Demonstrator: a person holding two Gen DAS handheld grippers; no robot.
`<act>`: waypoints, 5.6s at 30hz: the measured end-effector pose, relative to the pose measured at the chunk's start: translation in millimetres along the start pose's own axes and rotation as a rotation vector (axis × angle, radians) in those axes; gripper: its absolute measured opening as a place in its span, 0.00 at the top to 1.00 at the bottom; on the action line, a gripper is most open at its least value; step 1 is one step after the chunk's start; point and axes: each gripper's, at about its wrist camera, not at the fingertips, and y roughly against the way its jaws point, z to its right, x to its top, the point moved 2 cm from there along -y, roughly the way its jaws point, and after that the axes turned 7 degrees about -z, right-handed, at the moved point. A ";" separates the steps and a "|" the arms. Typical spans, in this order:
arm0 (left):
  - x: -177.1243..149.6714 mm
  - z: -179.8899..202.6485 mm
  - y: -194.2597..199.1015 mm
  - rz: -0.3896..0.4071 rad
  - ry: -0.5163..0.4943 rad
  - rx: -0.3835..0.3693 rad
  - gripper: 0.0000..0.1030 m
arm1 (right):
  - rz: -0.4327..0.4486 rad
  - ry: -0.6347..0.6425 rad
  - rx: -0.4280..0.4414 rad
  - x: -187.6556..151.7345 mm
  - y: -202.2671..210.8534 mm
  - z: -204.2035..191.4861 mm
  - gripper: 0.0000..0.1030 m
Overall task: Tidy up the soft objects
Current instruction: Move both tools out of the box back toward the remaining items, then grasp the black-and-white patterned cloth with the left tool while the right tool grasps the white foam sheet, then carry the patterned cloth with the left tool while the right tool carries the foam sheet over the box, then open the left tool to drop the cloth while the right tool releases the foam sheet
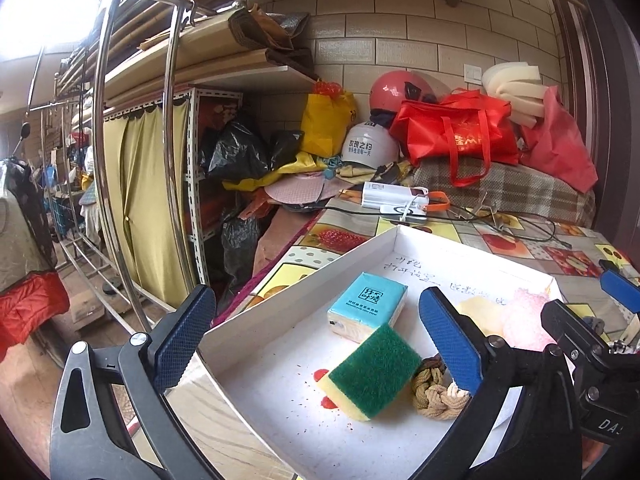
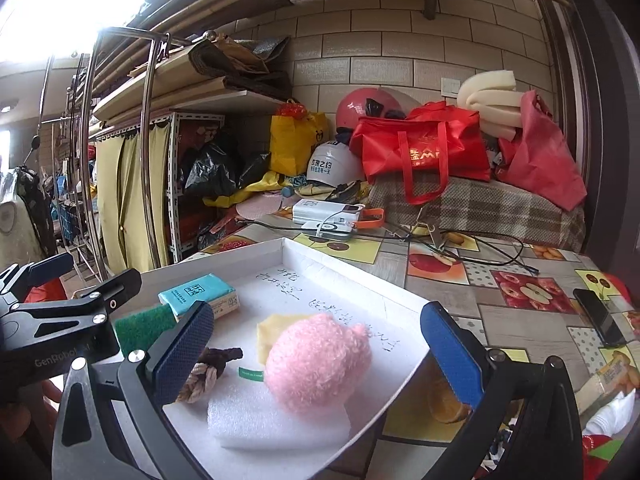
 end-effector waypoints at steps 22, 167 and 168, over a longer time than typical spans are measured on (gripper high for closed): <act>-43.2 109.7 73.9 -0.018 -0.148 -0.252 0.00 | 0.043 -0.053 0.060 -49.4 91.7 75.5 0.00; -5.7 23.7 -22.7 -0.201 -0.007 -0.212 0.57 | -0.226 0.050 0.197 -1.1 -51.0 5.9 0.12; -5.9 24.4 -23.0 -0.196 -0.001 -0.201 0.57 | -0.225 0.040 0.197 -0.3 -51.9 6.9 0.12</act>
